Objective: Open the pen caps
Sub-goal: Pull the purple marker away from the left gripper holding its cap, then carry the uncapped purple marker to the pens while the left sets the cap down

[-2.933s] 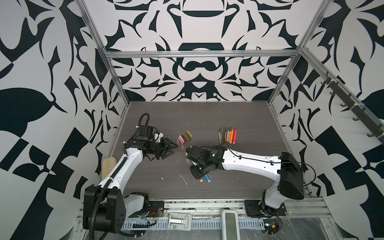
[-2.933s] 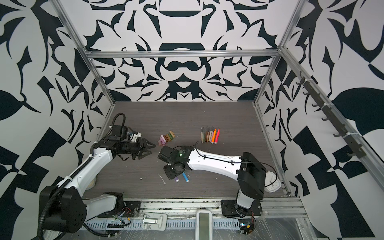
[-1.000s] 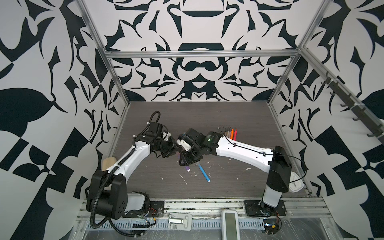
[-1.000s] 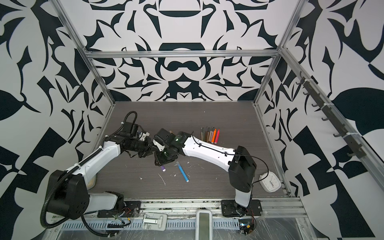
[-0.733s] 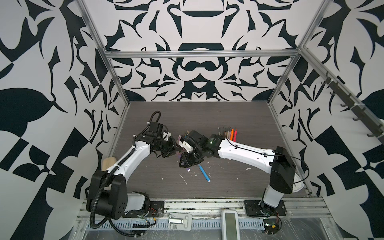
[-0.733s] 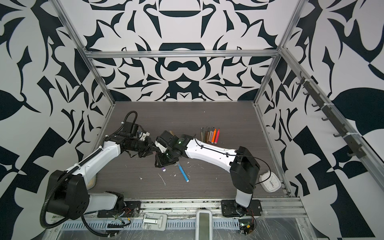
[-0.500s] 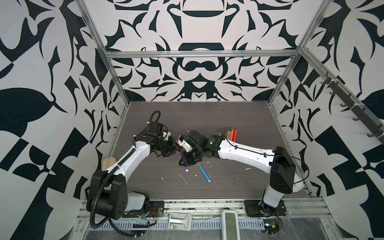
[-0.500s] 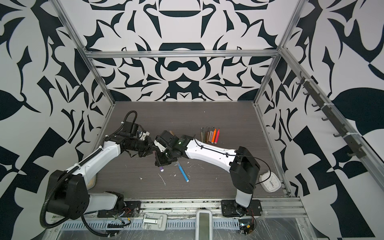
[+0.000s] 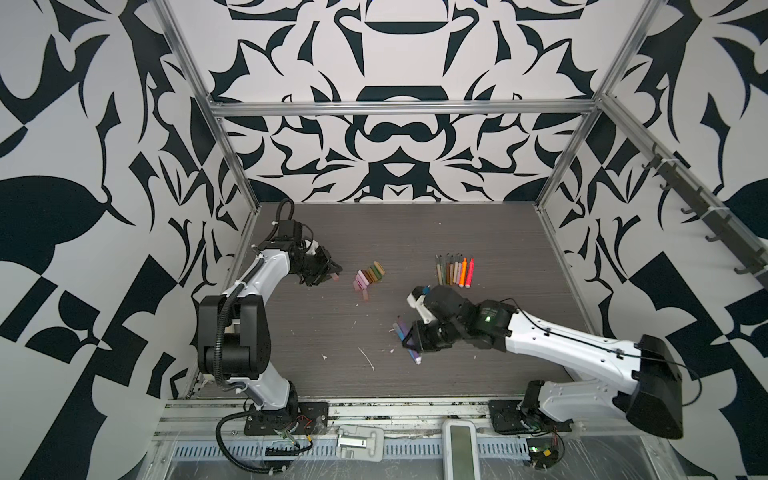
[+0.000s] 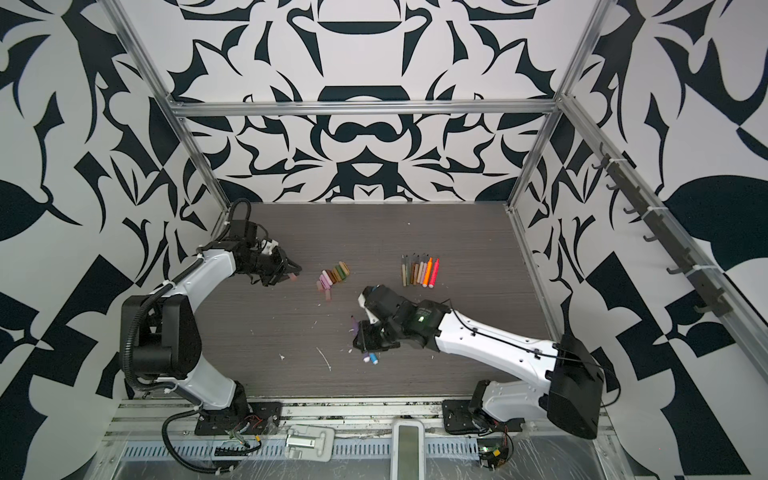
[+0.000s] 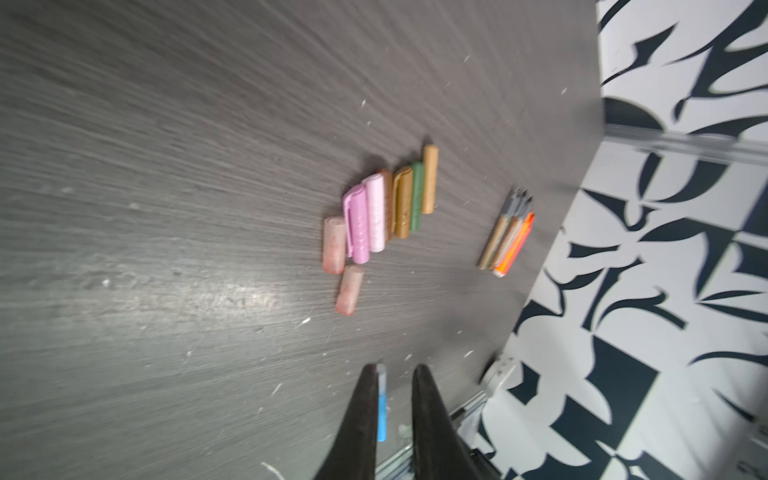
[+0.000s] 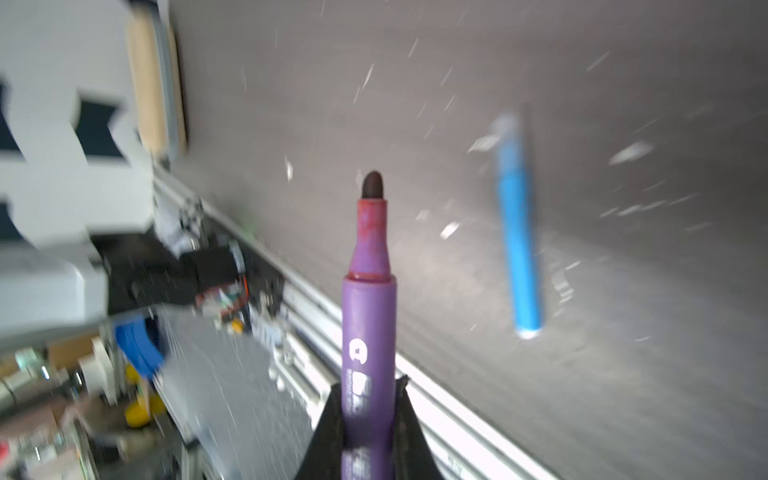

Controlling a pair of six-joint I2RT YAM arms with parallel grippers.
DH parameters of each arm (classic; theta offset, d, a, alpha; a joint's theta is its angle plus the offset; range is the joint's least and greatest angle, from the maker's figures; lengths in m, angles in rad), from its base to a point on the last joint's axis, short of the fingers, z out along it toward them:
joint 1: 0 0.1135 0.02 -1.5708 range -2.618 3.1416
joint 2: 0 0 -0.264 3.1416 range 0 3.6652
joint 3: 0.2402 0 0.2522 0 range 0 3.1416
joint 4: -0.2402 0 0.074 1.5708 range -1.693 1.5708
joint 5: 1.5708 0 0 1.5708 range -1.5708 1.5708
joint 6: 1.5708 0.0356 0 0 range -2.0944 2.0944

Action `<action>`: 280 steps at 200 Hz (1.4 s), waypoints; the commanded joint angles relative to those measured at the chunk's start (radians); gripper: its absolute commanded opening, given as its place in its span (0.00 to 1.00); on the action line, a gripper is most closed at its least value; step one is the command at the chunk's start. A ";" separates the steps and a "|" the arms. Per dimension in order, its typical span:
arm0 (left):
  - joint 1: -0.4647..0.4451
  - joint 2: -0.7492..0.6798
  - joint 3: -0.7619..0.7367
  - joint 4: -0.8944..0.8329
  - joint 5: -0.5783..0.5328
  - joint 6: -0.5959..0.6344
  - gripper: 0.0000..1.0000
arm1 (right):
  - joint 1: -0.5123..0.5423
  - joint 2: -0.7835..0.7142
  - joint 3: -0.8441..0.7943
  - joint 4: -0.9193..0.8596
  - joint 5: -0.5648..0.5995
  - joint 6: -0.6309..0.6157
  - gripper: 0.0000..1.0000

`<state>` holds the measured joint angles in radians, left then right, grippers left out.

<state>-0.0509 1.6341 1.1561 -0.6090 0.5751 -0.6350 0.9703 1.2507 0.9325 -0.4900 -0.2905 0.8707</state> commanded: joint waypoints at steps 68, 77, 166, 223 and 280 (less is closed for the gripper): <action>-0.057 0.243 -0.012 -0.040 -0.093 0.126 0.00 | -0.302 -0.144 0.016 -0.236 0.040 -0.156 0.00; -0.071 0.267 -0.001 -0.040 -0.097 0.124 0.00 | -0.335 -0.153 0.014 -0.244 0.040 -0.167 0.00; -0.101 0.302 0.045 -0.047 -0.119 0.104 0.51 | -0.801 -0.067 -0.013 -0.133 -0.096 -0.258 0.00; -0.101 0.234 0.015 -0.052 -0.103 0.088 0.50 | -0.999 0.147 0.018 0.034 -0.158 -0.318 0.00; -0.101 0.053 -0.073 -0.026 -0.039 0.020 0.50 | -1.007 0.372 0.098 0.145 -0.172 -0.367 0.05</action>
<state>-0.1562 1.7760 1.1175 -0.6270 0.5068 -0.5774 -0.0387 1.5879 0.9741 -0.4328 -0.4503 0.5442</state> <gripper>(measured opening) 0.498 0.162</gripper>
